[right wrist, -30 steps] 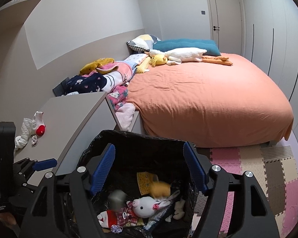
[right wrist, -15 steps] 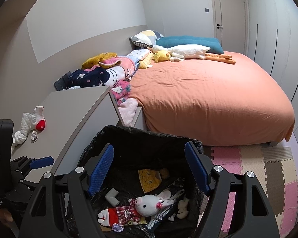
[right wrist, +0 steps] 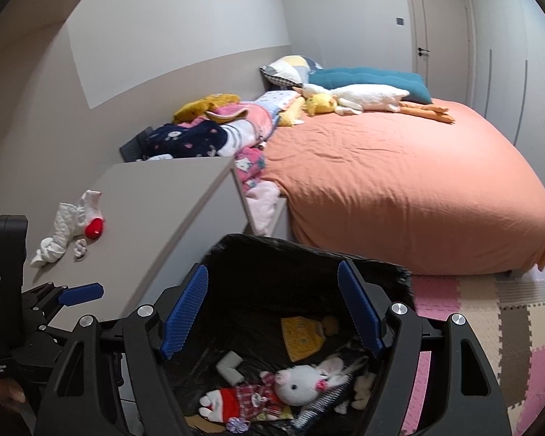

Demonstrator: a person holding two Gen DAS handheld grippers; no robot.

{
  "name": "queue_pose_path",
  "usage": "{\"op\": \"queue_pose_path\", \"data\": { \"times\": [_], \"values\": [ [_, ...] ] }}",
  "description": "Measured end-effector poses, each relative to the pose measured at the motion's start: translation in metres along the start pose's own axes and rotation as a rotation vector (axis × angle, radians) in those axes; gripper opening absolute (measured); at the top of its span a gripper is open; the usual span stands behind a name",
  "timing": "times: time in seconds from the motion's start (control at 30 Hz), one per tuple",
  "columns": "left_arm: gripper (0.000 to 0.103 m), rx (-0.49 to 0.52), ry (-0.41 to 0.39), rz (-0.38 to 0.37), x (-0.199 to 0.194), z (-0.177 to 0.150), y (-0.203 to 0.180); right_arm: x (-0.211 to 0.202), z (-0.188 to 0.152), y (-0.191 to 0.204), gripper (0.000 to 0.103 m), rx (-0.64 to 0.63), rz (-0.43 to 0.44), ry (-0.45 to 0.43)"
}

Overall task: Organize soft objects
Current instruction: 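Move both open grippers back over the desk toward the towel toy, then grasp the white knotted towel toy with the left gripper while the right grasps the plaid flower hair tie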

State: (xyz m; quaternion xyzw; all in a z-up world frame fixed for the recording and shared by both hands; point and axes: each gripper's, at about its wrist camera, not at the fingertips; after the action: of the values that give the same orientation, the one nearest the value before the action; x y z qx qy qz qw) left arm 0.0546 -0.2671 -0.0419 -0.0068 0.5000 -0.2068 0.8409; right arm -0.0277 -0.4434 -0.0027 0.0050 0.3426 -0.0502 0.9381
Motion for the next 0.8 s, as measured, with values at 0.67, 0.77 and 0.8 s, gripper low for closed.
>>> {"op": "queue_pose_path", "data": {
  "times": [0.67,0.77,0.8],
  "values": [
    [0.096,-0.204,-0.059,0.113,-0.022,0.017,0.124,0.063,0.030,0.100,0.075,-0.116,0.158,0.043],
    [0.096,-0.218,-0.068,0.125,-0.024,0.021,0.138,0.070,0.034,0.113,0.075,-0.125,0.174,0.048],
    [0.096,-0.222,-0.071,0.126,-0.025,0.022,0.142,0.072,0.035,0.116,0.075,-0.128,0.179,0.050]
  ]
}}
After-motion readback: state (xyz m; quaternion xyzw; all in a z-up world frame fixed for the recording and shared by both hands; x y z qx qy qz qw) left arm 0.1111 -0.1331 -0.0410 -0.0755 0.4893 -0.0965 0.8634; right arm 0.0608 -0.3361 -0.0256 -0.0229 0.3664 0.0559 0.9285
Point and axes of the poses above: each gripper's, at about its wrist camera, not at the fingertips, and x roughly the way its jaws point, y to its left, z to its top, and after that the axes turned 14 degrees about -x, right-handed
